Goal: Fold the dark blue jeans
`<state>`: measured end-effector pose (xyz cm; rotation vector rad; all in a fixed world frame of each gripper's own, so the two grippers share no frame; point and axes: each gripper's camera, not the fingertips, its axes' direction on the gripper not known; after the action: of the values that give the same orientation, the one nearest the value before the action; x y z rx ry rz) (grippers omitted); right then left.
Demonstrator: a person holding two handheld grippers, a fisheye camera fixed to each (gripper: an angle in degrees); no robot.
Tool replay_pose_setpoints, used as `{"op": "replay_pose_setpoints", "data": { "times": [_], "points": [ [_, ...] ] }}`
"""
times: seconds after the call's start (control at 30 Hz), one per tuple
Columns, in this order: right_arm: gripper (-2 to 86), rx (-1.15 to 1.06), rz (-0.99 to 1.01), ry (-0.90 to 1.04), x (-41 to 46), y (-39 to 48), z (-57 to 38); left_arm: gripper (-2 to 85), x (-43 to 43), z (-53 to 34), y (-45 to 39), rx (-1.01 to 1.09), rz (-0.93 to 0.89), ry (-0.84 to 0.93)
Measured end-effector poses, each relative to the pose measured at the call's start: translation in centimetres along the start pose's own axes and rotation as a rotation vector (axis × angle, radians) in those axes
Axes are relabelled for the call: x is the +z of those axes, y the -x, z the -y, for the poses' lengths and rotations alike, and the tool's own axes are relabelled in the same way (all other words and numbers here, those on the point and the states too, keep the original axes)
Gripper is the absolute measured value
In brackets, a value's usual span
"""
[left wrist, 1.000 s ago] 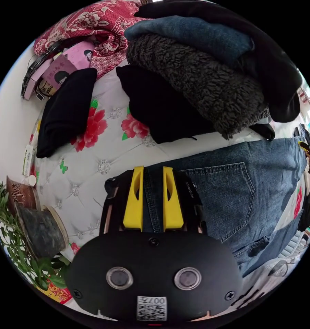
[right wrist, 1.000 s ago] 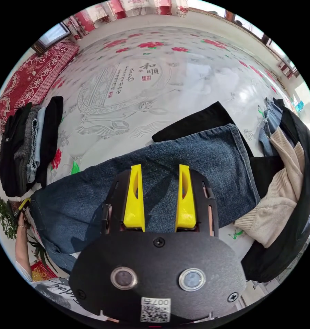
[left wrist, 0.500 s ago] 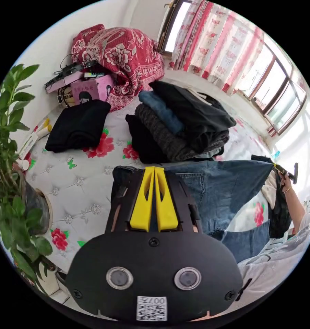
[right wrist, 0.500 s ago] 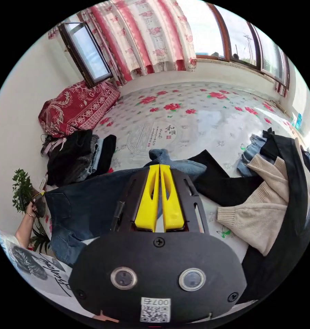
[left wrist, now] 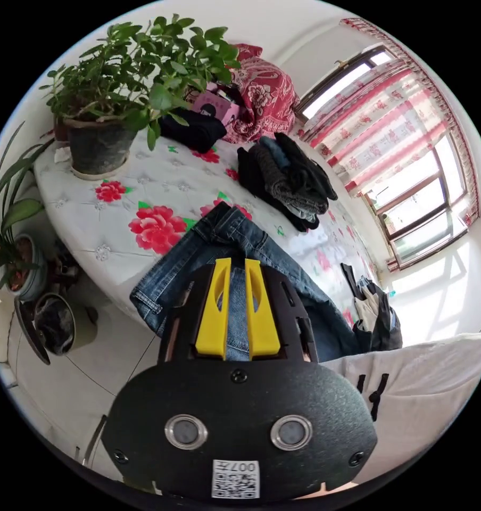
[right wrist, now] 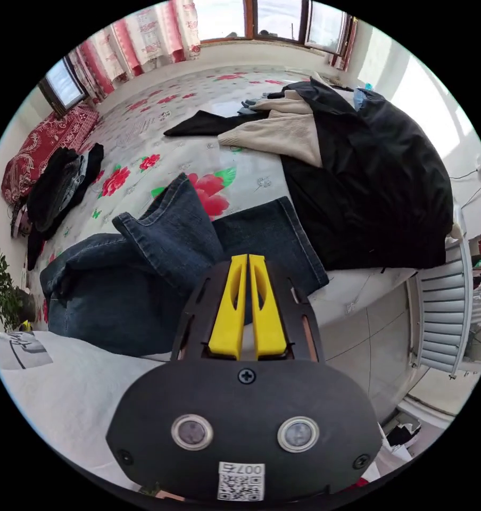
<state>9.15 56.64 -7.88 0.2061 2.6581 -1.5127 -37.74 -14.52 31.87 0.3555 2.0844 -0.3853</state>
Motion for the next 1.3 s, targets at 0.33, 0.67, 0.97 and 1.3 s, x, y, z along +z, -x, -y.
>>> {"op": "replay_pose_setpoints", "data": {
  "times": [0.33,0.67,0.97,1.3],
  "points": [
    [9.8,-0.295,0.192,-0.057,-4.7,4.8,1.4,14.3,10.8,5.5,-0.8,0.056,-0.021,0.214],
    [2.2,-0.317,0.060,0.154,-1.5,5.1,4.2,4.4,17.2,11.4,4.5,-0.210,-0.020,0.359],
    [0.1,0.151,0.360,-0.306,-22.5,-18.8,8.7,1.8,4.0,12.9,3.7,0.011,-0.490,0.145],
    [-0.2,0.465,0.569,-0.249,-15.8,-39.4,-1.5,1.8,-5.0,-0.9,14.4,-0.130,-0.353,0.184]
  ]
}}
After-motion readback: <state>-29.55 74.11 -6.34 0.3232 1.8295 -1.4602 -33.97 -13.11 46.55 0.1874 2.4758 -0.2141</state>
